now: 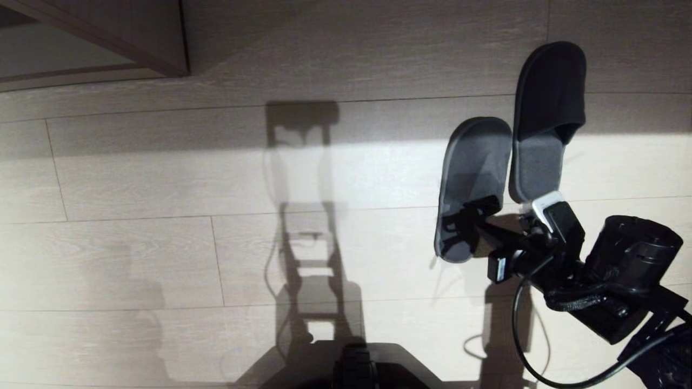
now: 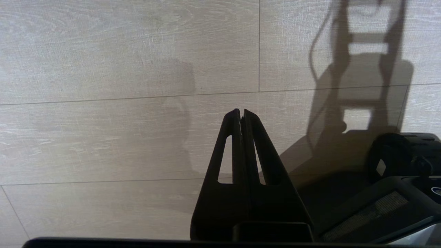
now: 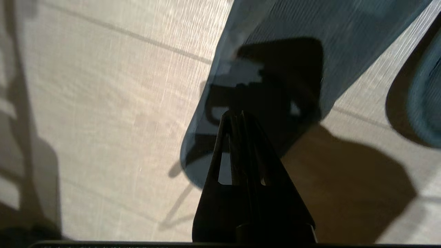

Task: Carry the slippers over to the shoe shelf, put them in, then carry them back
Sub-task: Place the slippers on the floor

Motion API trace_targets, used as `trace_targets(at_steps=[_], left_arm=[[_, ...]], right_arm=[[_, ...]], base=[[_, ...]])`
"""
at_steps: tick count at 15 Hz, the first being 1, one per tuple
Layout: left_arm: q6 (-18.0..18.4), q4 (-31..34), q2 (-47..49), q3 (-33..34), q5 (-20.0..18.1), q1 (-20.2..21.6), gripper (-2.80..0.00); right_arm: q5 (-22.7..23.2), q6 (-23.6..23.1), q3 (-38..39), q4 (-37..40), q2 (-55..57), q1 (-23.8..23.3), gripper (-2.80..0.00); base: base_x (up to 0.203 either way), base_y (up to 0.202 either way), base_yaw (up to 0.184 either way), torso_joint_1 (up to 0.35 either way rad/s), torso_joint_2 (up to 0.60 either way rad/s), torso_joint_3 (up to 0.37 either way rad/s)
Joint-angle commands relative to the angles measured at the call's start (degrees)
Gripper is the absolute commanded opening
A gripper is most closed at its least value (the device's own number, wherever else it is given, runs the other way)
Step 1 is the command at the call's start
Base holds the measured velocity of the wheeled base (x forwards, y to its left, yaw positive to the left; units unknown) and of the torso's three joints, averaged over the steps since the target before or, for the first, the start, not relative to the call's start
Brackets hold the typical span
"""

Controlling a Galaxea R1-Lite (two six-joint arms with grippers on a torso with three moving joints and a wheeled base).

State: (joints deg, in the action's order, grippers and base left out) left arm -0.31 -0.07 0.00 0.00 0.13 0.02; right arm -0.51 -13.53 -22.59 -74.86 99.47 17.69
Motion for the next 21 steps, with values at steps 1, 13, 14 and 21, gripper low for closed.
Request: trace_targets(at_steps=[1,13,14,21], left_arm=[[-0.04,-0.01,-0.09,0.00,0.04,0.06,-2.80],[-0.13,-0.01,-0.09,0.00,0.04,0.05,-2.80],[-0.04,-0.01,-0.09,0.00,0.04,0.06,-2.80],[-0.04,-0.01,-0.09,0.00,-0.04,0.06,-2.80]], right_arm=[[-0.06,-0.17,-3.06,-0.96,3.15,-0.22,-2.80],[0.51,-3.43,-20.04,4.31,6.66,-4.15,-2.80],[0.48,-3.41,-21.32,4.99,6.75,-4.16,-2.80],[0.58,-3.52,-31.42,9.57,8.54,-5.97,-2.80]], base=[[0.000,0.000,0.000,0.000,0.00,0.000],[0.000,0.000,0.000,0.000,0.00,0.000],[0.000,0.000,0.000,0.000,0.00,0.000],[0.000,0.000,0.000,0.000,0.00,0.000]])
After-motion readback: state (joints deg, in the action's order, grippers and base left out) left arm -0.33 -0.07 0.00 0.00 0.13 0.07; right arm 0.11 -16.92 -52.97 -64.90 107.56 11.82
